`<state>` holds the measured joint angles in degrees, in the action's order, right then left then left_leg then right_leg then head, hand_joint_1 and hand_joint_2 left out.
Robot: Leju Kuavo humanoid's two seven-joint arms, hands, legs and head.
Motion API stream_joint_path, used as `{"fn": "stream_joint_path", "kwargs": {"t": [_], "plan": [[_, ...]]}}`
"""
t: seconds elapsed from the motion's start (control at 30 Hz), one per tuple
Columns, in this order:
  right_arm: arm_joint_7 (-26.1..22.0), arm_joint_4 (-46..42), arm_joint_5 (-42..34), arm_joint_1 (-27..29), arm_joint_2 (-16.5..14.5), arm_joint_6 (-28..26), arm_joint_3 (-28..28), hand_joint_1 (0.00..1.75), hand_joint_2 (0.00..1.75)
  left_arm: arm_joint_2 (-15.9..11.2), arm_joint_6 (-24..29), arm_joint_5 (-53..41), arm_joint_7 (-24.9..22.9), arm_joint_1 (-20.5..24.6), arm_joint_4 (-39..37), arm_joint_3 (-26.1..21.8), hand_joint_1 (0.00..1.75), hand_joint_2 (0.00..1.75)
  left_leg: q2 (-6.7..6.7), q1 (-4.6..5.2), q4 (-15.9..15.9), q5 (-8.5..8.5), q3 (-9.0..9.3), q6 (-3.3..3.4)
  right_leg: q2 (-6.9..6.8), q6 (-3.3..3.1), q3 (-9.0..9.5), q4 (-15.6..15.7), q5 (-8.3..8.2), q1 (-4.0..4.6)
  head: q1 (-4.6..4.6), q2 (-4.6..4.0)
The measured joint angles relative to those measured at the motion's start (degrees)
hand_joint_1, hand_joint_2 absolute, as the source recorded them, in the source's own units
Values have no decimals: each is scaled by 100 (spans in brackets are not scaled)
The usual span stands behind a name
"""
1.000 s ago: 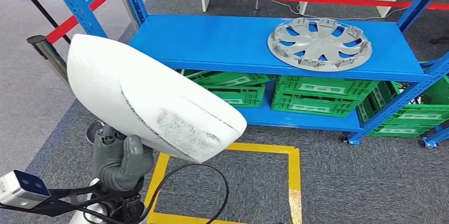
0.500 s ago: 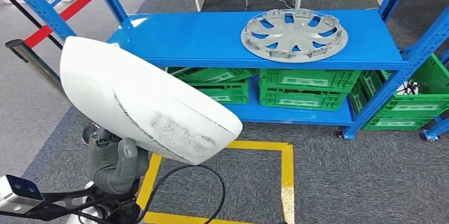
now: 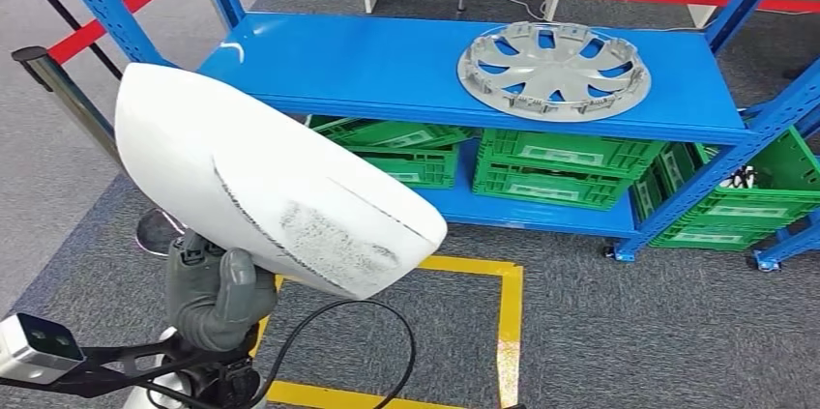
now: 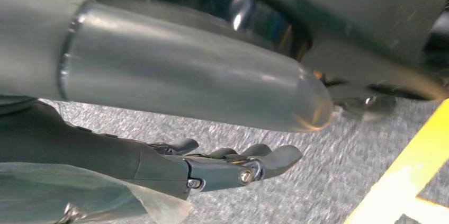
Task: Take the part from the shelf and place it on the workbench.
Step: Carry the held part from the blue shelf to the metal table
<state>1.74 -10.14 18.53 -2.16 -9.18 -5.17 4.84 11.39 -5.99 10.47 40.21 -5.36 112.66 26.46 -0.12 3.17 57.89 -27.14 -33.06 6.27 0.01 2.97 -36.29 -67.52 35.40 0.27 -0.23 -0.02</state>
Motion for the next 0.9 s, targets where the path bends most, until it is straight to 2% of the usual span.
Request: {"fn": "stream_joint_path", "kwargs": {"t": [0.03,0.07,0.1,0.13,0.2,0.23,0.27,0.37,0.43,0.47,0.53,0.57,0.6,0.63,0.67,0.7,0.77,0.83,0.9], "plan": [[10,0,0,0,5,10,9,0,0,0,-1,5,-1,0,-1,1,175,175,1,-5,-1,-1,-2,-11,1,36,-174,-356,150,-14,-1,0],[22,0,0,4,9,20,17,0,0,0,-1,13,-1,0,-3,0,175,175,2,-7,4,-4,-4,-22,-1,69,-314,-630,224,-29,1,0],[33,0,1,10,14,31,23,0,0,0,-2,21,-1,0,-4,-1,175,175,1,-10,10,-11,-3,-34,-3,95,-375,-734,194,-42,1,0],[41,0,1,15,18,39,26,0,0,0,-2,28,-1,0,-5,-1,175,175,-1,-15,22,-20,0,-50,-5,119,-335,-625,59,-52,1,0],[49,0,1,15,23,46,32,0,0,0,-3,36,-1,1,-7,-2,175,175,-5,-25,68,-55,3,-105,-10,141,-7,77,-325,-72,1,0],[49,0,1,11,23,55,34,0,0,0,-7,40,-1,2,-7,-1,175,175,-6,-16,112,-78,-10,-136,-7,117,167,414,-447,-77,0,0],[49,0,1,6,24,64,38,0,0,-1,-13,45,-1,3,-7,-1,175,175,-5,-7,147,-91,-26,-168,-2,62,282,633,-504,-78,-5,0],[51,0,1,7,16,106,45,0,0,-2,-39,57,-1,5,-8,-2,175,175,-4,21,194,-92,-60,-228,3,-119,337,730,-526,-84,-13,0],[60,0,1,7,9,148,49,0,0,-4,-58,59,-1,6,-8,-2,175,175,-13,15,326,-209,-103,-310,-7,-191,346,760,-554,-134,-45,0],[64,0,2,5,4,169,50,0,0,-5,-66,59,-1,6,-8,-2,175,175,-17,-14,543,-357,-187,-375,-12,-223,347,774,-565,-165,-70,0],[69,0,2,7,5,191,53,0,0,-10,-72,58,-1,6,-8,-2,175,175,-18,-132,1248,-735,-473,-511,-19,-248,335,778,-569,-196,-118,0],[74,0,2,14,6,195,56,0,0,-11,-70,58,-1,6,-9,-2,175,175,-17,-199,1578,-864,-606,-565,-25,-246,330,778,-570,-213,-117,0],[80,0,2,20,7,197,59,0,0,-13,-69,58,-1,6,-9,-3,175,175,-16,-259,1743,-889,-664,-612,-30,-241,329,778,-573,-230,-117,0],[86,0,3,22,8,200,62,0,0,-13,-68,56,-1,7,-9,-3,175,175,-14,-315,1686,-800,-619,-655,-32,-231,330,778,-576,-249,-116,0],[91,0,4,20,8,204,64,0,0,-13,-68,54,-1,7,-9,-4,175,175,-13,-363,1393,-610,-465,-695,-29,-214,336,778,-579,-271,-116,0],[95,0,8,17,8,212,64,0,0,-13,-68,51,-1,7,-9,-4,175,175,-12,-403,972,-405,-254,-736,-23,-187,342,779,-583,-291,-119,0],[101,0,16,12,7,227,66,0,0,-12,-68,46,-1,7,-9,-4,175,175,-12,-414,281,-182,73,-777,-10,-101,334,786,-598,-308,-139,0],[109,0,25,13,7,239,67,0,0,-10,-69,40,-1,6,-8,-4,175,175,-16,-380,111,-190,121,-745,-11,-5,321,826,-635,-306,-154,0],[117,0,33,12,5,252,67,0,0,-5,-71,36,0,6,-7,-3,175,175,-15,-375,67,-153,110,-651,-19,77,324,874,-654,-315,-149,0]]}}
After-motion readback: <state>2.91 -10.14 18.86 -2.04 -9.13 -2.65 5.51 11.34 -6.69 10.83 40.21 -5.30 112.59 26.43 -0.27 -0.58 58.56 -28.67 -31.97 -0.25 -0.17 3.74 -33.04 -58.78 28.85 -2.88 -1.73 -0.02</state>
